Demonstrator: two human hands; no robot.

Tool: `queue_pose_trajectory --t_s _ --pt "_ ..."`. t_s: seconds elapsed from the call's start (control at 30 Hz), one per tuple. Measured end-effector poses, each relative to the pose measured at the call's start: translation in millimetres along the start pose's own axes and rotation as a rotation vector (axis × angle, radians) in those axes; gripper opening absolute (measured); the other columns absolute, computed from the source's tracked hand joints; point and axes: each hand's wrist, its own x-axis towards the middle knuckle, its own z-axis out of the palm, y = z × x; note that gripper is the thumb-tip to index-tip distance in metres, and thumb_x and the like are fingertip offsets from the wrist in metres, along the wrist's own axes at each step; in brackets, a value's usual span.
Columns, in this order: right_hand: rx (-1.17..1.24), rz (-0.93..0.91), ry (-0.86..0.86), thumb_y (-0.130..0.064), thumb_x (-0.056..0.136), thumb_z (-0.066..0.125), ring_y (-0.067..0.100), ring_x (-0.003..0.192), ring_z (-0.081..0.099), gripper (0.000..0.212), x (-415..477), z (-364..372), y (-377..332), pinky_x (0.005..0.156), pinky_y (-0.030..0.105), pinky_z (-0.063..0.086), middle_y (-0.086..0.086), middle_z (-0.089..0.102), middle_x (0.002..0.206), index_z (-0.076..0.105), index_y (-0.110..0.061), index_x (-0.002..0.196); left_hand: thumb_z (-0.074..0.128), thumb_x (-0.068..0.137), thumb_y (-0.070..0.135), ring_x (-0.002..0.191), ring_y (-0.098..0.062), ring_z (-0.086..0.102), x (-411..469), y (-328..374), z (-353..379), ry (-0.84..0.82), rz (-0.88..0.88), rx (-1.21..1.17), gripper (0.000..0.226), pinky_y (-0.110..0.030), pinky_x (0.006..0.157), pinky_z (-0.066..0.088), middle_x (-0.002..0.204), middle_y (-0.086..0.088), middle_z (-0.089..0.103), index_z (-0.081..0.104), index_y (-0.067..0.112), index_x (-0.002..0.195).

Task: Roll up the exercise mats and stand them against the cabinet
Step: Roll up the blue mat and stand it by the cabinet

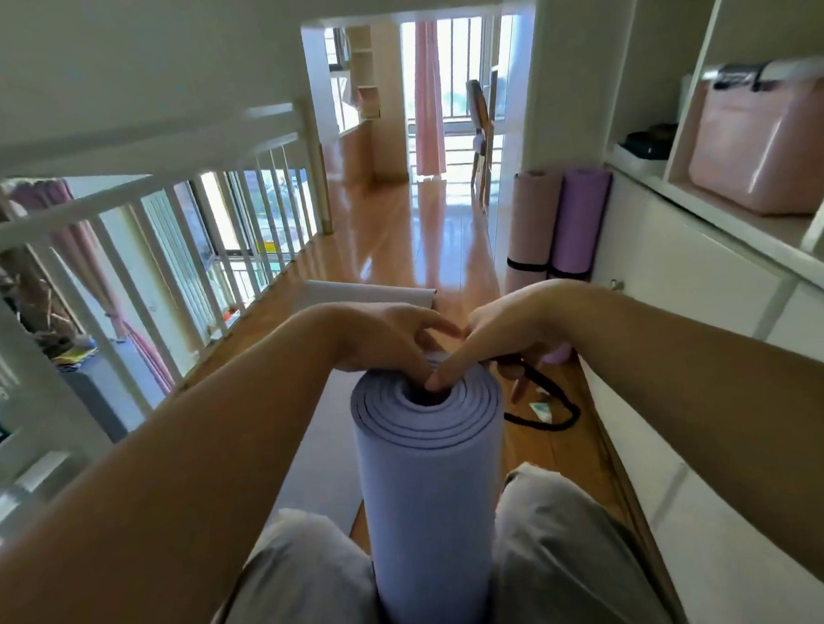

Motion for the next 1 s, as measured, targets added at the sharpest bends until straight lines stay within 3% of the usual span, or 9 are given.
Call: queue_pose_trajectory --t_s 0.1,0.23,0.3,0.37,0.47,0.63,0.77,0.9,1.0 --pt "0.009 0.015 -0.102 -0.039 0.083 0.071 0.007 0.049 0.045 0.035 2 9 -1 0.068 0.029 0.056 0.005 0.059 0.082 0.054 -0.015 0.102 0.069 0.080 -0.001 0.115 -0.018 0.055 -1 -2 5 -0.114 0.009 -0.015 0.076 -0.029 0.086 0.054 0.125 0.003 0.056 0.037 0.029 0.142" --pt "0.038 0.056 -0.119 -0.038 0.081 0.073 0.009 0.048 0.044 0.047 10 14 3 0.068 0.031 0.056 0.002 0.057 0.058 0.054 -0.012 0.115 0.068 0.081 -0.003 0.118 -0.020 0.054 -1 -3 12 -0.151 0.019 -0.043 0.075 -0.037 0.094 0.052 0.131 0.001 0.054 0.036 0.028 0.141" --pt "0.042 0.074 -0.130 -0.037 0.081 0.072 0.009 0.049 0.044 0.048 10 14 6 0.069 0.030 0.057 0.000 0.057 0.051 0.054 -0.011 0.116 0.070 0.081 0.003 0.117 -0.018 0.052 1 -3 16 -0.125 0.022 -0.029 0.075 -0.033 0.090 0.053 0.128 0.006 0.051 0.035 0.030 0.142" --pt "0.039 0.094 -0.140 -0.037 0.084 0.069 0.009 0.048 0.044 0.037 6 15 7 0.069 0.028 0.056 -0.001 0.056 0.048 0.056 -0.010 0.106 0.072 0.082 0.013 0.115 -0.017 0.051 2 -2 19 -0.079 -0.002 0.038 0.072 -0.030 0.086 0.051 0.127 0.006 0.048 0.037 0.030 0.142" --pt "0.035 0.118 -0.148 -0.039 0.089 0.062 0.008 0.043 0.042 0.030 -1 19 7 0.067 0.026 0.054 -0.001 0.054 0.046 0.056 -0.009 0.092 0.072 0.083 0.029 0.112 -0.015 0.055 1 3 18 0.019 0.029 0.298 0.058 -0.026 0.087 0.049 0.126 0.004 0.056 0.049 0.025 0.136" --pt "0.057 0.129 -0.194 -0.046 0.087 0.061 0.008 0.039 0.036 0.038 -8 24 11 0.068 0.027 0.054 0.002 0.057 0.051 0.057 -0.009 0.084 0.068 0.087 0.022 0.103 -0.007 0.055 -4 13 24 0.077 0.175 0.476 0.045 -0.012 0.077 0.043 0.117 0.009 0.060 0.056 0.022 0.130" --pt "0.032 0.119 -0.190 -0.056 0.065 0.065 0.009 0.044 0.034 0.052 -16 24 19 0.079 0.032 0.055 0.000 0.056 0.050 0.059 -0.009 0.085 0.064 0.090 0.019 0.099 -0.003 0.048 -4 17 30 0.062 0.212 0.477 0.046 -0.007 0.068 0.039 0.111 0.013 0.051 0.052 0.024 0.134" --pt "-0.034 0.061 -0.078 -0.056 0.078 0.061 0.007 0.050 0.037 0.045 -25 18 20 0.065 0.023 0.051 -0.009 0.060 0.050 0.061 -0.011 0.085 0.066 0.088 0.022 0.085 -0.001 0.054 -7 14 30 0.038 0.203 0.450 0.045 -0.006 0.065 0.043 0.111 0.012 0.054 0.053 0.024 0.131" --pt "-0.050 -0.071 0.094 -0.056 0.080 0.057 0.008 0.060 0.050 0.039 -30 8 20 0.062 0.021 0.048 -0.015 0.066 0.059 0.065 -0.018 0.088 0.069 0.086 0.025 0.101 -0.005 0.057 -12 1 22 0.000 0.156 0.190 0.045 -0.019 0.084 0.049 0.118 0.012 0.057 0.052 0.027 0.128"
